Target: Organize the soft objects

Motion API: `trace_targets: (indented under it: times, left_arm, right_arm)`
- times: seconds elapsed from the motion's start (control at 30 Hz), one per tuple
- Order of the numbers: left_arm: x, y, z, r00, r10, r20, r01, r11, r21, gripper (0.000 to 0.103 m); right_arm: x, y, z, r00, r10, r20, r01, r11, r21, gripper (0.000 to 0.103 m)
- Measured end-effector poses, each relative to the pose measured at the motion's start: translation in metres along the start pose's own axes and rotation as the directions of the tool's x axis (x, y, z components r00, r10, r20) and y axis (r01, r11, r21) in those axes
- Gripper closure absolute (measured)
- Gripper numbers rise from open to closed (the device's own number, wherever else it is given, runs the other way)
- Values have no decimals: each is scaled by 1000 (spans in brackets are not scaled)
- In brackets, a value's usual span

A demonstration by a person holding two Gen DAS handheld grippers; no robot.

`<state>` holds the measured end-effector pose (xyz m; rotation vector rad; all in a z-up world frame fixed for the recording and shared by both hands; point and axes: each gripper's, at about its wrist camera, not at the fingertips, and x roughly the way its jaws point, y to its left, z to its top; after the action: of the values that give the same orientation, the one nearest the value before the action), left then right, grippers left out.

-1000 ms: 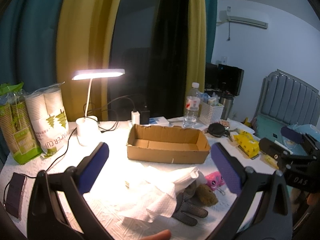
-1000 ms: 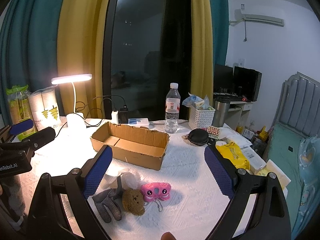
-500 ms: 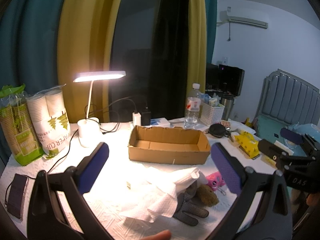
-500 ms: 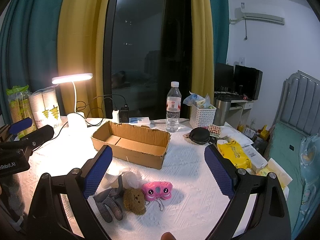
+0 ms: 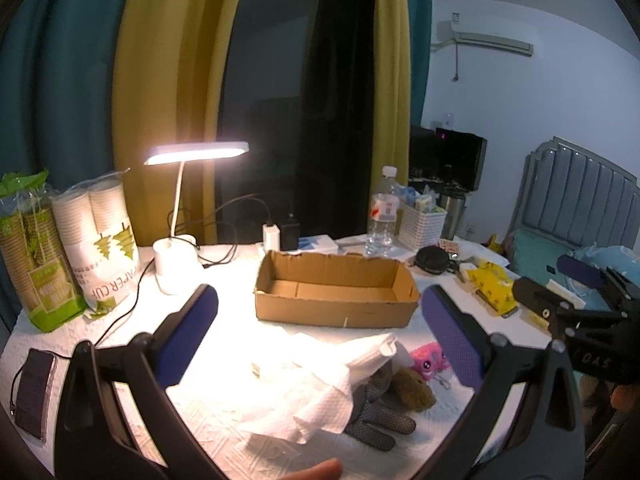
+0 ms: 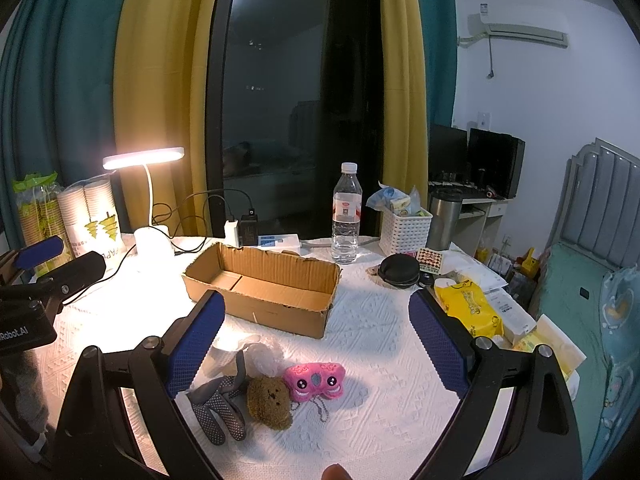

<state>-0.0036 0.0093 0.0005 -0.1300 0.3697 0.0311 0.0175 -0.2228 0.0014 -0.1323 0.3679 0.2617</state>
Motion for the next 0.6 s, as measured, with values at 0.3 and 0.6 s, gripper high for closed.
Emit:
trace_targets:
  times: [0.3,0.6]
  left_arm:
    - [1,-1,4,1000,-3,4,3,1000,6,1]
    - [9,-1,0,1000,4,-10,-4,1000,9,1]
  right_arm:
    - [0,0,0,1000,-1,-1,1,1000,1,8]
    - [2,1,-1,1000,-1,-10,1,1000,5,8]
